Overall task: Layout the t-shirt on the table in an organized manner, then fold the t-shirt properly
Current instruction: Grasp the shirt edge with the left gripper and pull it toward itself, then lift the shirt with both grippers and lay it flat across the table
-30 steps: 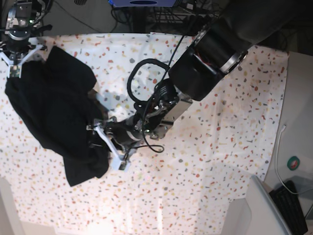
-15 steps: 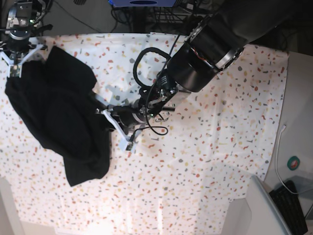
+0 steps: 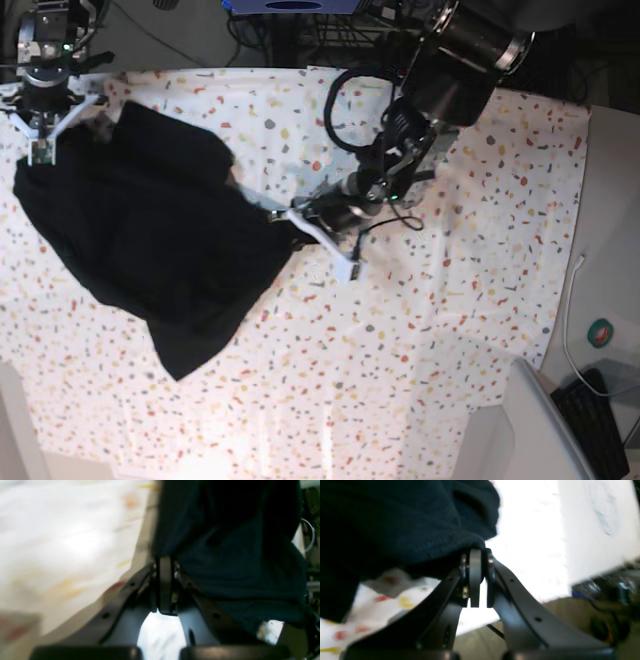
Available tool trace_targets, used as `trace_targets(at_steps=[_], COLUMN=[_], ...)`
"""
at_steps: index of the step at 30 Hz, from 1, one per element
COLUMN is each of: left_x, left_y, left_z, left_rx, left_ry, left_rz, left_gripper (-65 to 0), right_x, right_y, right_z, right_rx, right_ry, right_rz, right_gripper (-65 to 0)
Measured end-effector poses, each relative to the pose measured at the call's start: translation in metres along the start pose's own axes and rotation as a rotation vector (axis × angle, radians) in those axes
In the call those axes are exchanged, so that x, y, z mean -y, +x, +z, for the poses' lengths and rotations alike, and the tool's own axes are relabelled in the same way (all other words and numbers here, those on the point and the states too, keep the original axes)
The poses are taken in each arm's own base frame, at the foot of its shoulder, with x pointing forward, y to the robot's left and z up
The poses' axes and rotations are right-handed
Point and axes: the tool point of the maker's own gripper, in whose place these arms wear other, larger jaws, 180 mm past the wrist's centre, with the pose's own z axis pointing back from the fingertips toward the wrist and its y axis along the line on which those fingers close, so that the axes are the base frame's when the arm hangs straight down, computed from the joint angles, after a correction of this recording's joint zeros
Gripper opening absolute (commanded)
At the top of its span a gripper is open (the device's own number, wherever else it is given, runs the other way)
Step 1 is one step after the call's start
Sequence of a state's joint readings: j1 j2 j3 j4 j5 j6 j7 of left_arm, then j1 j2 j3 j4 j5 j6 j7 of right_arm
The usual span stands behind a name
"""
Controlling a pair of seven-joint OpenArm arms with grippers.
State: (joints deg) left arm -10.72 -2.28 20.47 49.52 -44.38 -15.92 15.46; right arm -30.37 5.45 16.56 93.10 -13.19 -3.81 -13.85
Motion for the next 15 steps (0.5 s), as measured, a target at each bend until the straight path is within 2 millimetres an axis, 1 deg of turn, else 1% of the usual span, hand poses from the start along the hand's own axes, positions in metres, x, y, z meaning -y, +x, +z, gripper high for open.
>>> trace_targets(at_steps=[3, 5, 7, 9, 11, 12, 13, 15], left_x=[-0.021, -0.040, -0.052, -0.058, -0.059, -0.057, -0.054, -0.047], left_y=[0.004, -0.001, -0.014, -0.031, -0.039, -0.038, -0.033, -0.014], left_z=[0.041, 0.071, 0.103, 0.129, 0.140, 0.142, 0.141, 0.136], left_rx=[0.030, 0.047, 0.051, 0.031, 0.025, 0.033, 0.044, 0.078], left_ry=[0.037, 0.117, 0.175, 0.202, 0.213, 0.209, 0.202, 0.183], left_rz=[0.007, 0.028, 0.025, 0.020, 0.028, 0.031, 0.028, 0.004], left_gripper=[-65.0, -65.0, -65.0, -65.0, -65.0, -65.0, -65.0, -65.0], right_x=[-0.018, -0.033, -0.049, -0.057, -0.059, -0.061, -0.064, -0.068], right_y=[0.013, 0.022, 0.031, 0.037, 0.040, 0.043, 0.045, 0.055], right_z=[-0.001, -0.002, -0.002, -0.002, -0.001, -0.001, -0.001, -0.005], right_rx=[0.031, 0.041, 0.052, 0.059, 0.061, 0.066, 0.063, 0.051], right_ry=[0.078, 0.121, 0.166, 0.190, 0.192, 0.197, 0.203, 0.212], right_rz=[0.006, -0.013, -0.036, -0.049, -0.055, -0.052, -0.038, -0.024], right_gripper=[-65.0, -65.0, -65.0, -65.0, -65.0, -65.0, -65.0, -65.0])
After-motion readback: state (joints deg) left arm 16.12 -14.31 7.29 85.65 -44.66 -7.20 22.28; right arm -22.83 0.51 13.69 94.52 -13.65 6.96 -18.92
